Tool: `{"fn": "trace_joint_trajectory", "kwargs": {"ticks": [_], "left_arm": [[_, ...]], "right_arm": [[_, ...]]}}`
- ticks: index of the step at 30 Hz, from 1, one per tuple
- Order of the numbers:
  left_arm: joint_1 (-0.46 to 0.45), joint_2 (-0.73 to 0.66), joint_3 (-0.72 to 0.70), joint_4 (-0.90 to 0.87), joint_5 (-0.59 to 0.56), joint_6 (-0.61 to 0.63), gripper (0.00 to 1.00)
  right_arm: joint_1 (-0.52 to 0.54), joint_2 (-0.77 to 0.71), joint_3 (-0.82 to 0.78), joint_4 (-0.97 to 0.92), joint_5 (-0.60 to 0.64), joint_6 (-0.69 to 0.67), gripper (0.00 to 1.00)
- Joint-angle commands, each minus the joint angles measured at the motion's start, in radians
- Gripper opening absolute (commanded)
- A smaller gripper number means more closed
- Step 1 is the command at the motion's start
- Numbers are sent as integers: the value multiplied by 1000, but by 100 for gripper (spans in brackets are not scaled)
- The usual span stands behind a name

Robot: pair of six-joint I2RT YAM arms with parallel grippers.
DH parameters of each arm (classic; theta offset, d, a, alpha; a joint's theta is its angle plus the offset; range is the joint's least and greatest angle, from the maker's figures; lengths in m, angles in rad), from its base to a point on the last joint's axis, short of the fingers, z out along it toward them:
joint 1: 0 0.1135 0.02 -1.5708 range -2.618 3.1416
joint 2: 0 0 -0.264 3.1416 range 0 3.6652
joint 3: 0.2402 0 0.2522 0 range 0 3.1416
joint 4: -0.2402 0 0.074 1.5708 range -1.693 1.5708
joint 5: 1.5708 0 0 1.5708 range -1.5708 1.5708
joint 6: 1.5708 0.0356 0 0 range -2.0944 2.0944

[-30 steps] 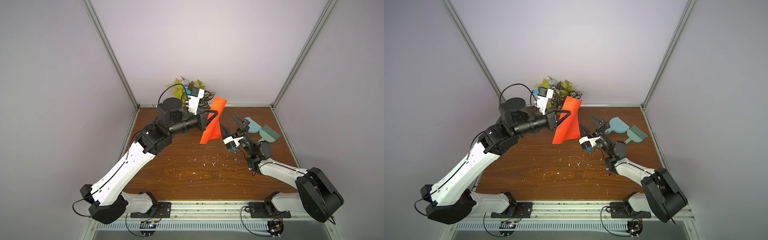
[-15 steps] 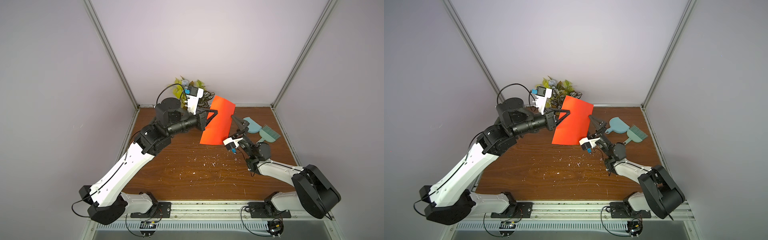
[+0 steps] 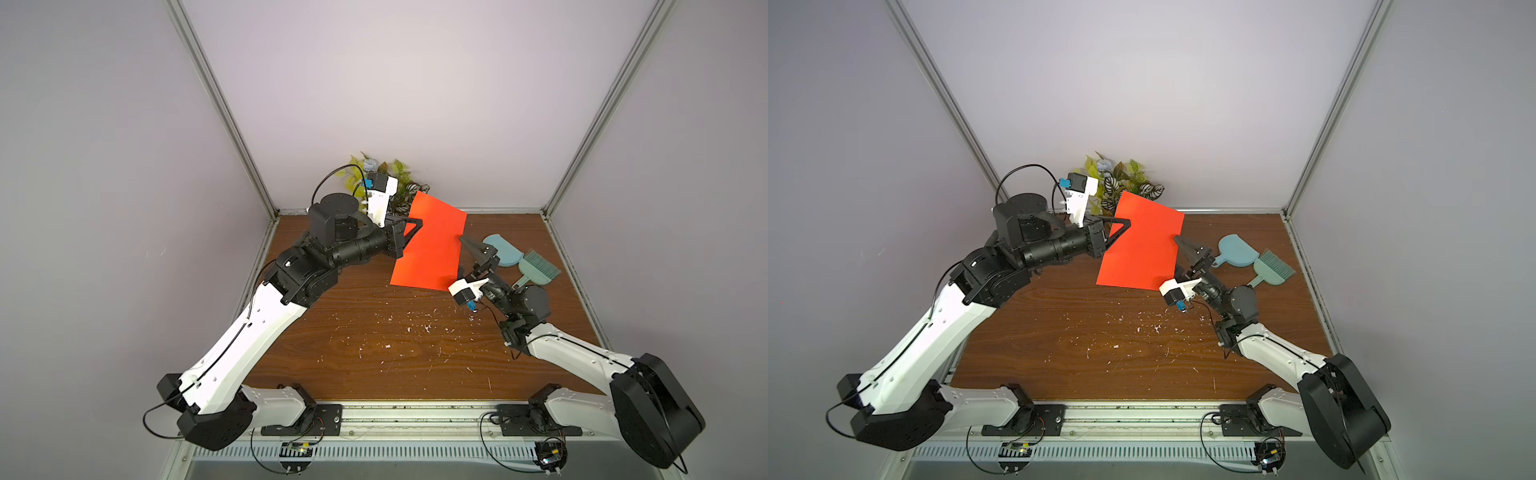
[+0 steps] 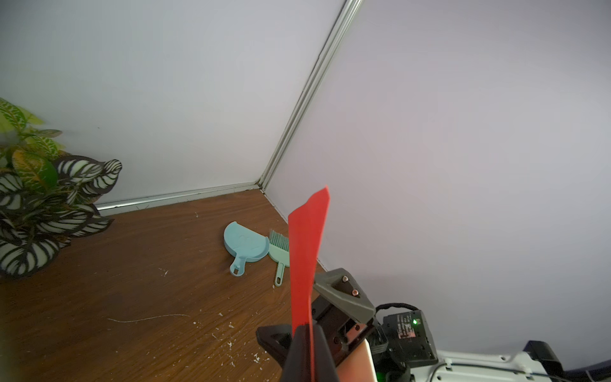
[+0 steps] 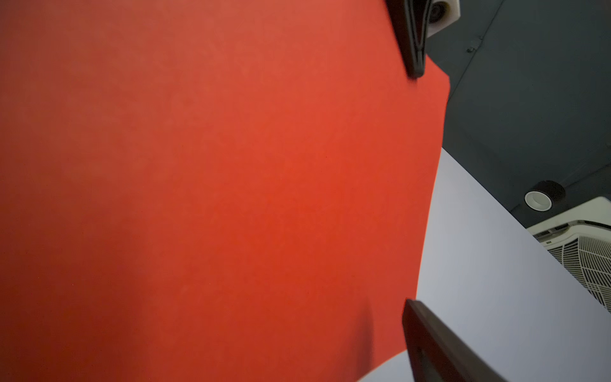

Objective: Fold the square paper diagonally
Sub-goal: Fold the paper at the center of the board.

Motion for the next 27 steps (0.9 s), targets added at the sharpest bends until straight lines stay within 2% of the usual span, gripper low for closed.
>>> {"fn": "trace_joint_trajectory", "kwargs": {"ticks": [1,18,27], "left_arm": [[16,13,32,-42,-15,54,0],[31,59,58,-112,-70,164,1],[48,96,78,-145,-101,276,1]], "right_arm": [[22,-41,55,-165,-24,-70,76],[58,-81,100,-349,-38,-116,60],[72,-105,150,-546,-75,-126,47]]}}
